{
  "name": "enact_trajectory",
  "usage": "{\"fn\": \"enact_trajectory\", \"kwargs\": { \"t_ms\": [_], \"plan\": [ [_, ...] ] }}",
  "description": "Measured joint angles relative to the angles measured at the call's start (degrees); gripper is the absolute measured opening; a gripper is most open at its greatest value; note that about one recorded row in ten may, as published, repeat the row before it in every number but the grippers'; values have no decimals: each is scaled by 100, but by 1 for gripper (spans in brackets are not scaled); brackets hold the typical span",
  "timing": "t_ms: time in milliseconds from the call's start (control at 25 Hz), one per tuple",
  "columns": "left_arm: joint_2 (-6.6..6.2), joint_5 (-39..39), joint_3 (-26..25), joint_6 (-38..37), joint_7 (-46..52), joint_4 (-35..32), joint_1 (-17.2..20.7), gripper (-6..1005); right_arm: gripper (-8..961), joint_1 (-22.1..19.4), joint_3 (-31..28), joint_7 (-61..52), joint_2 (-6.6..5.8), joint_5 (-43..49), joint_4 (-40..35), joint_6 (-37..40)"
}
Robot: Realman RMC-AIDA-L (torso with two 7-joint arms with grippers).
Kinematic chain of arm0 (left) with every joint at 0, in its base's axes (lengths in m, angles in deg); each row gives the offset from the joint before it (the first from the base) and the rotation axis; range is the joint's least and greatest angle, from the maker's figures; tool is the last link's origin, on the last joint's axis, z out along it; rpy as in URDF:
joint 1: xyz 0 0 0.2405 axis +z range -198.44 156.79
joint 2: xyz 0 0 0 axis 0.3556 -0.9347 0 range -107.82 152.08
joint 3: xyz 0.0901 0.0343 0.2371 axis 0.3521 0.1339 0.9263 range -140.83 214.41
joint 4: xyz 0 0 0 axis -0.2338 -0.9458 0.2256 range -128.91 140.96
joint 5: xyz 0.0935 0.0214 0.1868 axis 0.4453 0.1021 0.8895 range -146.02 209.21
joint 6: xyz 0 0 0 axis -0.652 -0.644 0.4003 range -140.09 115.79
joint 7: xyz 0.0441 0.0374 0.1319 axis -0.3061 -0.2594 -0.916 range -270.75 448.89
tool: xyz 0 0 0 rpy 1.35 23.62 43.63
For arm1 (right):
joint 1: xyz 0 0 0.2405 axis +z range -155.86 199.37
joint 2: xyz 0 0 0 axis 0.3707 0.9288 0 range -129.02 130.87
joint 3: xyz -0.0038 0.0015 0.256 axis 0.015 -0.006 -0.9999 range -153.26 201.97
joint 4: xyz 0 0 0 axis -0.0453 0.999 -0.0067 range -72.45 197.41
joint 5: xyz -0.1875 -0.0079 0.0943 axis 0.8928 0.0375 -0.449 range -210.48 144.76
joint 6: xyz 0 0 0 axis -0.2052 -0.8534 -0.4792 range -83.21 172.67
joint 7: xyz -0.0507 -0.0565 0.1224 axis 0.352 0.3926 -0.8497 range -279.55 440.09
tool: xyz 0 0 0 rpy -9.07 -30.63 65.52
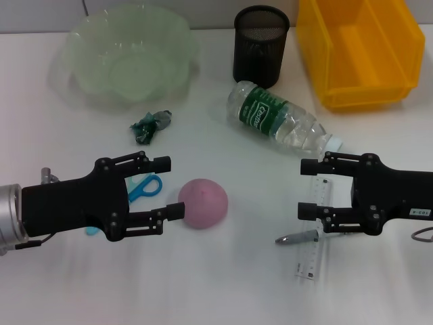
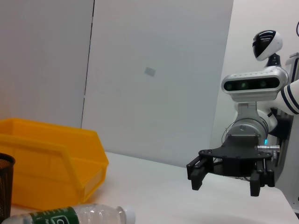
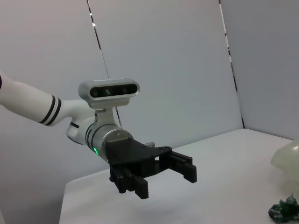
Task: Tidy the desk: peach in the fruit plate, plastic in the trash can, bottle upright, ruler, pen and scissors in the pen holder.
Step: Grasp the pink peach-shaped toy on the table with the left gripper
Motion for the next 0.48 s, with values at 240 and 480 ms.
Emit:
{"fn": "enact_trajectory", "kwargs": {
  "t_ms": [240,480],
  "plan": [
    [0,19,0,-6,-3,0,9,800,767,5,0,6,4,0,0,-4],
    [4,8,1,60,-3,-33,-93,799,767,-52,-2,9,-24,0,0,-8]
  ]
}}
